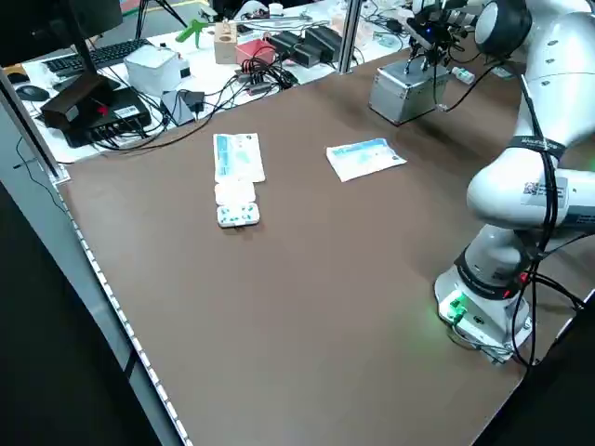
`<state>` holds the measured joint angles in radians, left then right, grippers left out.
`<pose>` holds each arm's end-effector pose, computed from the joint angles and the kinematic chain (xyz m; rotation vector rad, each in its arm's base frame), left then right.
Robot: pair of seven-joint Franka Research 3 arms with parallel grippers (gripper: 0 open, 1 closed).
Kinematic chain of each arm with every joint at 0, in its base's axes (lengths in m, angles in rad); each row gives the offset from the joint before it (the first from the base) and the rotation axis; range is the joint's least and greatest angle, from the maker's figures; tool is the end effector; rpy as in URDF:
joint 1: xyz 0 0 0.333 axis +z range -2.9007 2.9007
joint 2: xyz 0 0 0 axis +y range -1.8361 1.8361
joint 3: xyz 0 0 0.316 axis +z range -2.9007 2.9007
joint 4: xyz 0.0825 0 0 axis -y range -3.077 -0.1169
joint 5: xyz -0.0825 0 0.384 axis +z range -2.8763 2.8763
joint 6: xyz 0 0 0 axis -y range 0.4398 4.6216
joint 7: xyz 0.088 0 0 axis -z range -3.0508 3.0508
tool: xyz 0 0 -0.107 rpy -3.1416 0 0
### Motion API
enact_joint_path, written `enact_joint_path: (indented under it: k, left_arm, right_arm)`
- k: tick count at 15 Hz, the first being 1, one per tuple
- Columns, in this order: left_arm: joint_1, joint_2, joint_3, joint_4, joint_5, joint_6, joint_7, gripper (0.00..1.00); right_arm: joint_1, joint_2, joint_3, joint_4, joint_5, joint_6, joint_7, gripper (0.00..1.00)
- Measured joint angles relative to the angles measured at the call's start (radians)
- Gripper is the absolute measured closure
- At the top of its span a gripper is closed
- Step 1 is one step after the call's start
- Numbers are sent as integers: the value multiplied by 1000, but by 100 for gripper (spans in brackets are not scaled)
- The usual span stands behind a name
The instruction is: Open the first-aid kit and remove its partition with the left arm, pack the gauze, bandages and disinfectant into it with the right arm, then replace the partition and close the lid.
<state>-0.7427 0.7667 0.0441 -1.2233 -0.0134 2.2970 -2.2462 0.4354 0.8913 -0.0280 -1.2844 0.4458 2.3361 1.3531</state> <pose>0.5900 -0.5090 0.3474 2.0383 1.9723 0.0676 0.6976 0.3148 0.2266 -2.3004 1.6058 0.2106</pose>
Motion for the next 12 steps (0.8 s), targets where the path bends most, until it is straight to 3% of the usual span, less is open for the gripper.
enact_joint_path:
  k: [1,2,9,10,12]
  left_arm:
    - [0,0,0,1,0,0,0,32]
    - [0,0,0,4,0,0,0,45]
    - [0,0,2,14,0,0,0,51]
    - [0,0,2,14,0,0,0,58]
    - [0,0,3,15,0,0,0,60]
  right_arm:
    - [1,3,0,0,0,0,2,2]
    - [1,5,2,1,0,0,4,2]
    - [3,6,6,8,1,-3,8,2]
    - [4,6,6,8,1,-5,13,2]
    - [8,8,8,7,1,-7,18,2]
